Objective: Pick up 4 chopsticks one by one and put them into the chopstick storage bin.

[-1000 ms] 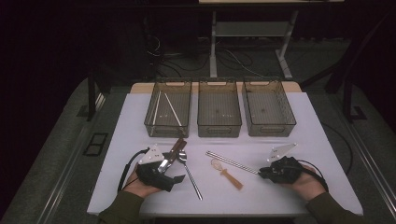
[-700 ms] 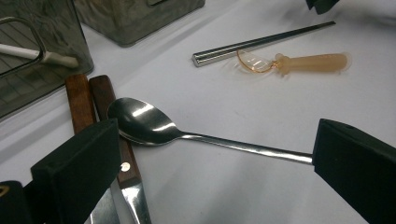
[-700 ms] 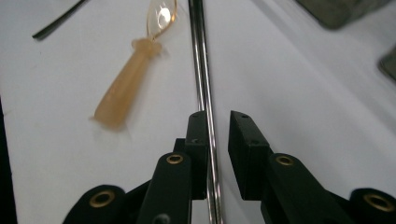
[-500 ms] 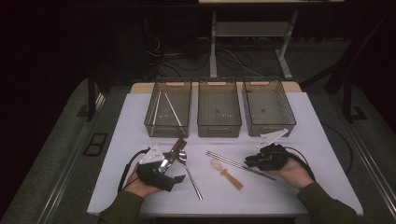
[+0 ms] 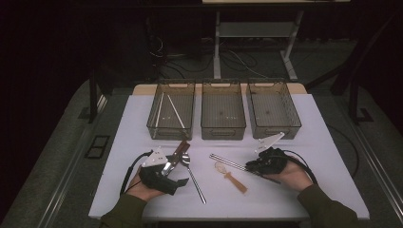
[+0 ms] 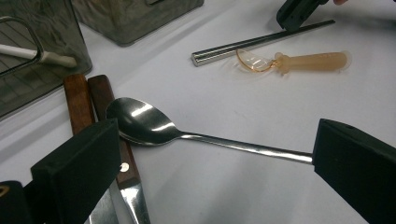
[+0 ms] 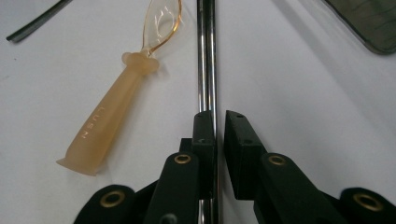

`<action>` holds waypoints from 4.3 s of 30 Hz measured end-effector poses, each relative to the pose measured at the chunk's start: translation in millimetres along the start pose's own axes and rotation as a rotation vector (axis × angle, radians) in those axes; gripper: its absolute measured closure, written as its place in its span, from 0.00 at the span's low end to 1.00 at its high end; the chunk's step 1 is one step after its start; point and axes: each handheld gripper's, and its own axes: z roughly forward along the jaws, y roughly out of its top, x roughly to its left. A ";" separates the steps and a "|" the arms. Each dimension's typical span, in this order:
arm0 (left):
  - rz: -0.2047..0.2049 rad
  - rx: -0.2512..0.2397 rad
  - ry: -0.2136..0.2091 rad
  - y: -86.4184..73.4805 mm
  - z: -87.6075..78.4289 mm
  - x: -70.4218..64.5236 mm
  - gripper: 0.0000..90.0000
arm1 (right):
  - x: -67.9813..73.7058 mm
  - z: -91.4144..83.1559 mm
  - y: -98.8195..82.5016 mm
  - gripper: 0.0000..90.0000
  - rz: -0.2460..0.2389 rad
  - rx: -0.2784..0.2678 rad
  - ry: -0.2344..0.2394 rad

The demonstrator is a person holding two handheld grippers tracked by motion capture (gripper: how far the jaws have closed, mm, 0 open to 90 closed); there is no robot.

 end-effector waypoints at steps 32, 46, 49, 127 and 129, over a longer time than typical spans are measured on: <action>0.002 0.001 -0.001 0.0 0.4 0.0 0.00 | -2.3 5.9 1.0 0.89 -0.022 -0.011 -0.030; 0.005 0.000 -0.003 0.4 0.3 0.0 0.00 | 0.6 10.8 2.7 0.93 -0.039 -0.022 -0.053; 0.007 0.000 -0.005 0.5 0.6 0.0 0.01 | 1.0 11.1 2.7 0.94 -0.044 -0.023 -0.057; 0.000 -0.022 -0.012 1.0 -1.3 0.8 0.01 | -16.8 -39.8 69.6 0.95 0.028 -0.272 -0.017; 0.002 -0.022 -0.010 1.0 -1.4 1.1 0.01 | -16.8 -39.7 75.2 0.95 0.027 -0.272 -0.017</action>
